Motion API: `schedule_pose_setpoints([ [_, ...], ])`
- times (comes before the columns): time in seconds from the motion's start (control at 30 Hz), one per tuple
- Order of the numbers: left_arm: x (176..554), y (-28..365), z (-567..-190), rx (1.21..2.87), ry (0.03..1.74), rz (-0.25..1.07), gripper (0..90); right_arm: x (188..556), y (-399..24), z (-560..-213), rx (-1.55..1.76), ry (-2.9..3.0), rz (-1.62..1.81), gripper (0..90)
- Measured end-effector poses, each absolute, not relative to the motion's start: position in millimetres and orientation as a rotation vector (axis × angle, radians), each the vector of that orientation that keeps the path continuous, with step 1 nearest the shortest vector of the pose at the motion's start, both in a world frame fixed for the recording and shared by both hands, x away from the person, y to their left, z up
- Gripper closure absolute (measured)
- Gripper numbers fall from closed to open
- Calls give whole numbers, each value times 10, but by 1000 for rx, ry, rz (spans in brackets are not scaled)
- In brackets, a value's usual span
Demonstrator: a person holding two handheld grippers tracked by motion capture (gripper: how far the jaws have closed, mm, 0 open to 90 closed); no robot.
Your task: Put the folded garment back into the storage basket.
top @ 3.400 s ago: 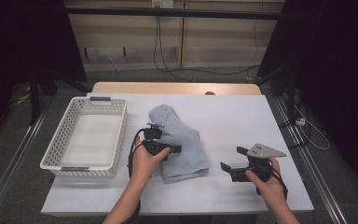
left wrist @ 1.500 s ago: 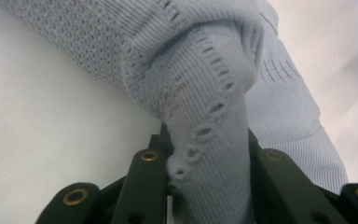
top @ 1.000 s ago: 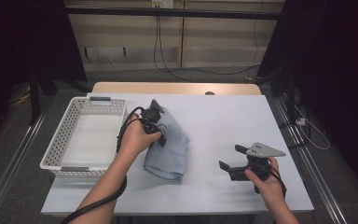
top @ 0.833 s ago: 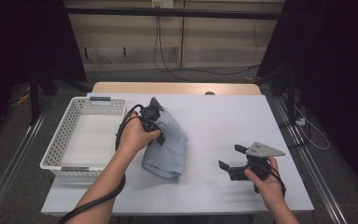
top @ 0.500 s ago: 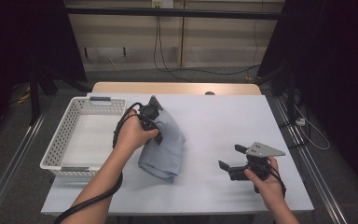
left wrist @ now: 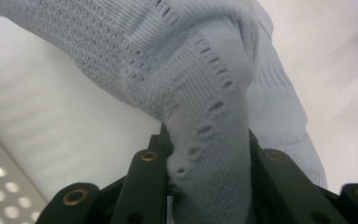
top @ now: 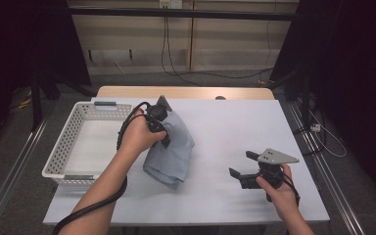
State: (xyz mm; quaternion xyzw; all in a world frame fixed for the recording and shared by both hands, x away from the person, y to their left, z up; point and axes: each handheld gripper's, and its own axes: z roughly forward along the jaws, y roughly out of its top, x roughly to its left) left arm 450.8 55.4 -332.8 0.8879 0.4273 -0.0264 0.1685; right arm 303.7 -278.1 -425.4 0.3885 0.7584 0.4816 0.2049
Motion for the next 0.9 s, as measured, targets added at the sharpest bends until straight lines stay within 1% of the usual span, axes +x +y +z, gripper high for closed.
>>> schedule_pose_setpoints([
  [0.5, 4562, 600, -3125, 2564, 1186, 9, 732, 3045, -2771, -4256, 1082, 2118, 1345, 90],
  [0.53, 4570, 613, -3105, 2586, 1172, 24, 732, 3044, -2771, -4259, 1082, 2120, 1343, 89],
  [0.9, 4611, 690, -2961, 2607, 1171, 70, 732, 3041, -2761, -4267, 1080, 2125, 1341, 90],
])
